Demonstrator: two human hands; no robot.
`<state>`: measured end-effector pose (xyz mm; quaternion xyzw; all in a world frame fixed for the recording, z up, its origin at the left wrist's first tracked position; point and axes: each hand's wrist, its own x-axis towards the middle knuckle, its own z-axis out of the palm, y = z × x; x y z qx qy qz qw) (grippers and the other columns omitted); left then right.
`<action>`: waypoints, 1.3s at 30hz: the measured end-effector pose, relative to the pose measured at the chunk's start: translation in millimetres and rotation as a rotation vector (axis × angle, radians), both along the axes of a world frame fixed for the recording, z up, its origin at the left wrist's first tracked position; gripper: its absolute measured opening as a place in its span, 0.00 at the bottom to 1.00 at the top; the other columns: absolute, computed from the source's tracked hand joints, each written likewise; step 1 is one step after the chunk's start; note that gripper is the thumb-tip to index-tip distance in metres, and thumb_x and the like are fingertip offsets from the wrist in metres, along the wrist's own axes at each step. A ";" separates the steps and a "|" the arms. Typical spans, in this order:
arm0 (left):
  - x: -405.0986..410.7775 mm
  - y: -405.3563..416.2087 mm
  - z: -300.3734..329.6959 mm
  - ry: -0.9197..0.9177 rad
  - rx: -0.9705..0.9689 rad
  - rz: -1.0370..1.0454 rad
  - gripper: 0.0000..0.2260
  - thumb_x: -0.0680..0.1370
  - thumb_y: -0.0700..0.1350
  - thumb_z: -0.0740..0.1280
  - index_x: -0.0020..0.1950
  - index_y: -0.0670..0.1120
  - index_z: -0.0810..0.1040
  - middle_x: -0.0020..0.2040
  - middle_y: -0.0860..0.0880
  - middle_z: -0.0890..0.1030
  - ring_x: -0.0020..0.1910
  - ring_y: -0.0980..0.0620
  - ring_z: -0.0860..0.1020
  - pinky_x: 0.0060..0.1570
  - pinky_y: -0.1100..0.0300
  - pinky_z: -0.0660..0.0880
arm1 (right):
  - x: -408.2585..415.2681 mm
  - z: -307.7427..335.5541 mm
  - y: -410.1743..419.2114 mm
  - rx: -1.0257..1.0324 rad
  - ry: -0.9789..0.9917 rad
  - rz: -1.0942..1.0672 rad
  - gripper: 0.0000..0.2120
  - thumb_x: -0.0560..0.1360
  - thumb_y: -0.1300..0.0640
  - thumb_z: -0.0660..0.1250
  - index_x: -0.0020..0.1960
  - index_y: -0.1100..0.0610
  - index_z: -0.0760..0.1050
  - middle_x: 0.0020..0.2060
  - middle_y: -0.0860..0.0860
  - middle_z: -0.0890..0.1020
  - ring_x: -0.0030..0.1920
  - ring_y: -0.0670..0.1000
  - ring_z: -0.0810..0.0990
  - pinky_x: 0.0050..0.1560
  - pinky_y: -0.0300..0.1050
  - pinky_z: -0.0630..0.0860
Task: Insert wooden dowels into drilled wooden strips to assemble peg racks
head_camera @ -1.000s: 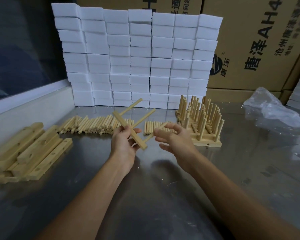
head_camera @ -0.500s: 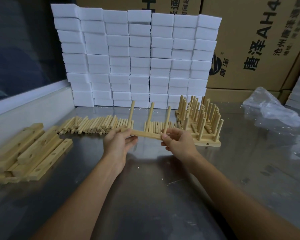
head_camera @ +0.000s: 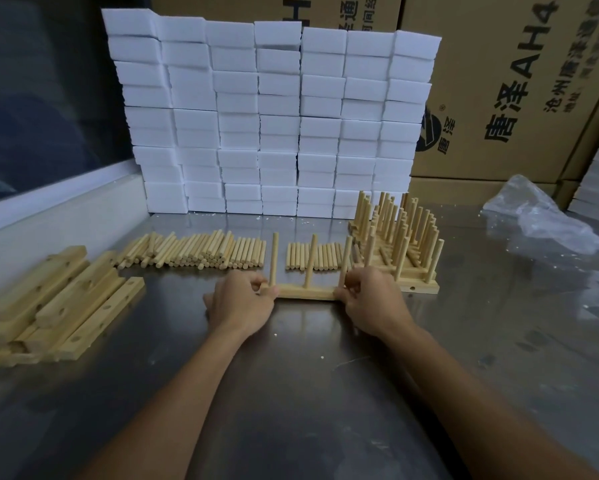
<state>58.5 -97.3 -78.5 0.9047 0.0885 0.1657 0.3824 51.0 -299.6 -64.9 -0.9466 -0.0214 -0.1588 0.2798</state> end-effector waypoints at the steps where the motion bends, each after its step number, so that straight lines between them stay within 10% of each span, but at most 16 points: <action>1: 0.1 -1.5 -1.2 -0.007 0.057 -0.018 0.04 0.76 0.54 0.72 0.44 0.55 0.83 0.48 0.53 0.81 0.57 0.46 0.75 0.53 0.55 0.62 | -1.2 -0.2 -1.8 -0.002 0.014 -0.002 0.05 0.77 0.53 0.71 0.49 0.55 0.82 0.44 0.49 0.82 0.46 0.50 0.79 0.46 0.46 0.77; 7: -2.8 -19.4 -2.8 -0.057 0.170 -0.115 0.08 0.78 0.49 0.69 0.41 0.49 0.82 0.39 0.53 0.77 0.48 0.48 0.76 0.53 0.54 0.70 | -3.8 -2.2 -14.8 0.052 -0.006 -0.101 0.06 0.74 0.51 0.72 0.41 0.52 0.81 0.36 0.46 0.82 0.37 0.43 0.78 0.31 0.35 0.67; 13: -7.3 -41.0 -5.5 -0.092 0.133 -0.291 0.14 0.78 0.49 0.68 0.64 0.53 0.76 0.56 0.54 0.80 0.58 0.51 0.72 0.58 0.56 0.65 | -0.9 -1.4 -37.4 0.127 -0.003 -0.278 0.07 0.72 0.54 0.72 0.36 0.54 0.81 0.30 0.45 0.80 0.32 0.41 0.74 0.27 0.34 0.63; 22: 0.0 -74.1 -8.8 -0.049 0.408 -0.459 0.23 0.81 0.46 0.58 0.77 0.56 0.65 0.70 0.54 0.73 0.64 0.50 0.64 0.52 0.54 0.58 | 4.1 -6.1 -69.2 0.214 -0.053 -0.432 0.06 0.71 0.56 0.71 0.36 0.54 0.78 0.32 0.48 0.78 0.38 0.52 0.77 0.41 0.42 0.69; 32: 8.3 -81.4 -8.2 -0.005 0.497 -0.507 0.25 0.81 0.45 0.54 0.78 0.56 0.61 0.72 0.54 0.72 0.63 0.47 0.64 0.56 0.50 0.62 | 11.0 -13.9 -77.3 0.137 -0.113 -0.493 0.08 0.73 0.53 0.71 0.37 0.56 0.79 0.43 0.56 0.81 0.41 0.56 0.76 0.42 0.44 0.69; 39: 4.8 -76.8 -10.2 -0.154 0.393 -0.483 0.10 0.81 0.44 0.60 0.55 0.50 0.81 0.53 0.52 0.81 0.58 0.48 0.69 0.51 0.55 0.65 | 8.5 -14.7 -67.4 0.162 -0.071 -0.430 0.06 0.73 0.51 0.69 0.38 0.51 0.78 0.31 0.46 0.79 0.33 0.48 0.76 0.38 0.43 0.70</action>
